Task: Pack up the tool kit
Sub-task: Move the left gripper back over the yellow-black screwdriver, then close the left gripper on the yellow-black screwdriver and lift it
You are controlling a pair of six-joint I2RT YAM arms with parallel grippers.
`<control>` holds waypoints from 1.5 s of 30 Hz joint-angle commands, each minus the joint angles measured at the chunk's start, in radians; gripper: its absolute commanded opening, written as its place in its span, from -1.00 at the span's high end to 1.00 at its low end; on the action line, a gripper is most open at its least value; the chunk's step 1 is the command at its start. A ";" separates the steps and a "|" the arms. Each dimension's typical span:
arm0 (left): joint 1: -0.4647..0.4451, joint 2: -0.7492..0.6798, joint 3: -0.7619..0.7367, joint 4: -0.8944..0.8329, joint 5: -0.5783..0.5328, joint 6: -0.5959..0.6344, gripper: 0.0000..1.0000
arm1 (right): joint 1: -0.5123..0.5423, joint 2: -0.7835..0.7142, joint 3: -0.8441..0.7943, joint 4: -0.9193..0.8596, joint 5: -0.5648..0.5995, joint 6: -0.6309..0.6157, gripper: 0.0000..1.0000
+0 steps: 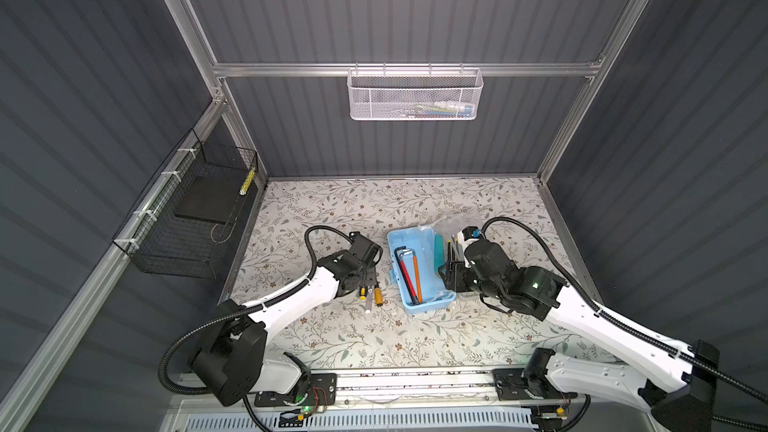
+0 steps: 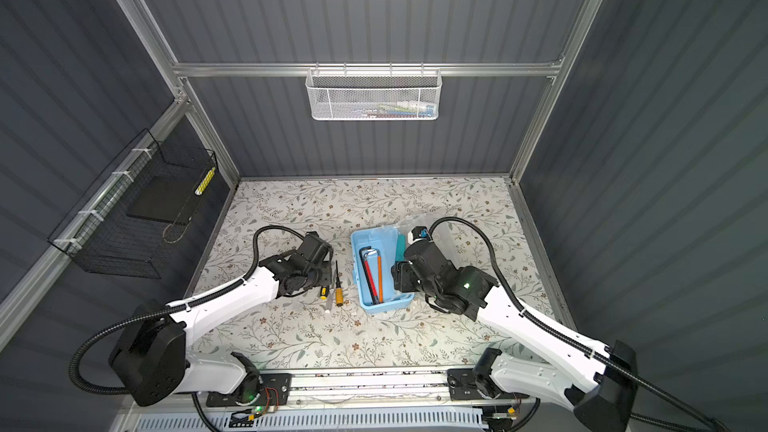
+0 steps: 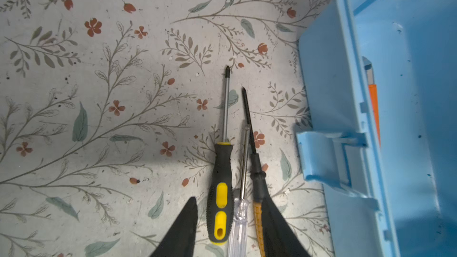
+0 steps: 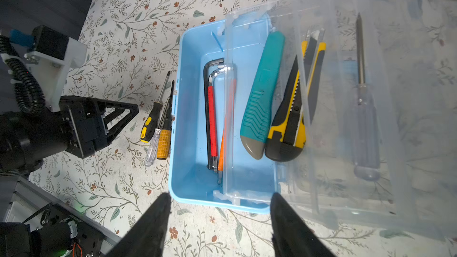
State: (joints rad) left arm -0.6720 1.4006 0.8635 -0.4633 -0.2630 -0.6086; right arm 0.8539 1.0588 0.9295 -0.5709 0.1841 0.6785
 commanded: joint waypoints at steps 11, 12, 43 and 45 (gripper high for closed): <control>0.026 0.096 -0.021 0.054 0.027 0.044 0.24 | -0.001 0.027 -0.035 0.058 0.000 0.015 -0.30; 0.026 0.105 -0.023 0.060 0.029 0.044 0.25 | -0.004 0.028 -0.036 0.059 -0.003 0.013 -0.30; 0.028 0.280 0.024 0.083 -0.031 0.052 0.84 | -0.087 0.054 -0.097 0.153 -0.123 0.024 -0.30; 0.028 0.284 0.031 0.072 -0.041 0.048 1.00 | -0.088 0.053 -0.095 0.155 -0.124 0.026 -0.30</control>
State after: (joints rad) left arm -0.6506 1.6566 0.8806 -0.3546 -0.2813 -0.5568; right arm 0.7708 1.1126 0.8413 -0.4309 0.0704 0.6968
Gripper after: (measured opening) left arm 0.197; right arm 0.651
